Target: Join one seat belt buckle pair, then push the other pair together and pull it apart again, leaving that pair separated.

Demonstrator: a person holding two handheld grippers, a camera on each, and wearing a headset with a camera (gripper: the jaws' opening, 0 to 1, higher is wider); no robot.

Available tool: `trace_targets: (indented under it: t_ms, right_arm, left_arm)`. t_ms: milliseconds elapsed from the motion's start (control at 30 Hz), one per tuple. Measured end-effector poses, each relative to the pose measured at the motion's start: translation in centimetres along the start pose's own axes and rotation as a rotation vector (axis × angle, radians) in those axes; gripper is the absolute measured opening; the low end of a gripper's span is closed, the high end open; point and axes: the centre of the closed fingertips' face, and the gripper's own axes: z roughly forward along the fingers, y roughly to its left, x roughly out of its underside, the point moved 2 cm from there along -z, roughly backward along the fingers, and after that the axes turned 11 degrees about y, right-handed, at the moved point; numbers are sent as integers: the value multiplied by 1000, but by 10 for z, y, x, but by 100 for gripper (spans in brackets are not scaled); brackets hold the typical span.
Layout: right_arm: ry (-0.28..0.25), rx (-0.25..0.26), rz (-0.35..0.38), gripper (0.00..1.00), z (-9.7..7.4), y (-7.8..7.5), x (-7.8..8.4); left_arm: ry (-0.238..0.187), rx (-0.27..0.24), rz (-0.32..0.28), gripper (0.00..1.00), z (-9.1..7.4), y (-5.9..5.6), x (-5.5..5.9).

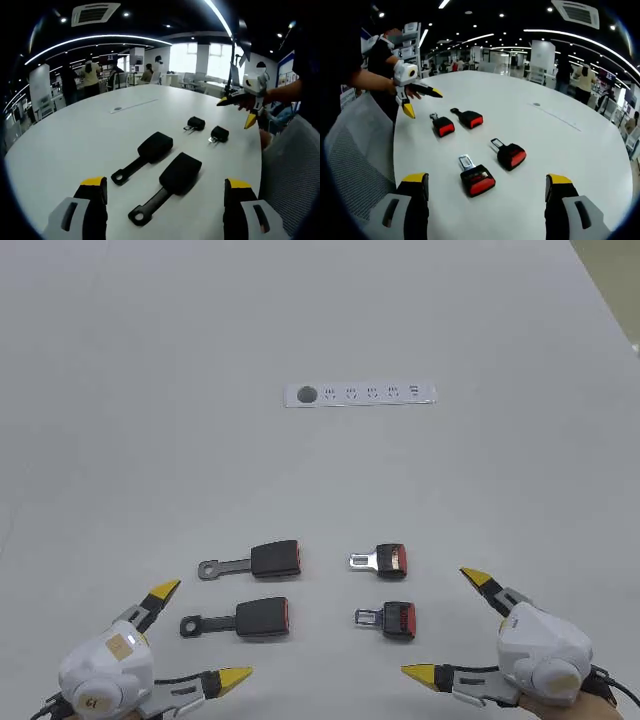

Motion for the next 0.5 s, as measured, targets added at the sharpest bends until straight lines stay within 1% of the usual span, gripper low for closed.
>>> trace_targets:
  t_ms: [500]
  right_arm:
    - [-2, 1, -3, 99, -1, 0, 0]
  left_arm:
    - [-1, -1, 5, 99, -1, 0, -2]
